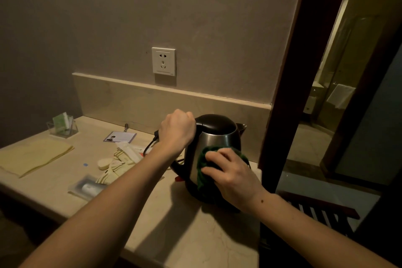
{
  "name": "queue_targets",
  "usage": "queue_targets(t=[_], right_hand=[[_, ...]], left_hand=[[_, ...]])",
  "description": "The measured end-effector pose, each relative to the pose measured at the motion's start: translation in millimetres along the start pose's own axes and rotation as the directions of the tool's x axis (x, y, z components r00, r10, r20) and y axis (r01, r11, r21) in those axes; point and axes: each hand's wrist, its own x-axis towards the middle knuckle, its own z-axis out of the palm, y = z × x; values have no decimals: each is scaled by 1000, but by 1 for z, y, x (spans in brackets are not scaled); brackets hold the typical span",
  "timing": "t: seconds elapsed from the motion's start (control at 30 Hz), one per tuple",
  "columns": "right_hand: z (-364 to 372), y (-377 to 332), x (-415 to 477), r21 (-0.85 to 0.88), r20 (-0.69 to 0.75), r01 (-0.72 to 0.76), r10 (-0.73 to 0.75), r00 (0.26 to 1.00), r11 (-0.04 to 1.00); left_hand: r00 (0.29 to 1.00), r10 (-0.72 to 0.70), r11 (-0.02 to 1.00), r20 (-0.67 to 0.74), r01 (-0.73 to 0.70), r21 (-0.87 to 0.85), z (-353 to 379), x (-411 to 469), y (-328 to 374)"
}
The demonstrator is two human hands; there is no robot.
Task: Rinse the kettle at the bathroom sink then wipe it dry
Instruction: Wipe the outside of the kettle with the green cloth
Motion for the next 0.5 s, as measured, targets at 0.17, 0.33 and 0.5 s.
queue_targets(t=[0.17,0.33,0.5], right_hand=[[3,-10,-12,65,270,57,-73,960,996],[-16,-17,-15,193,260,-80,28,965,978],[-33,-34,-6,291,312,-210,115,943,933]], left_hand=[[998,-2,996,67,8,-83,-2,-6,-5],[985,9,948,173,47,-316,-13,-12,-20],[994,-76,926,83,101,-363,-23,-19,-32]])
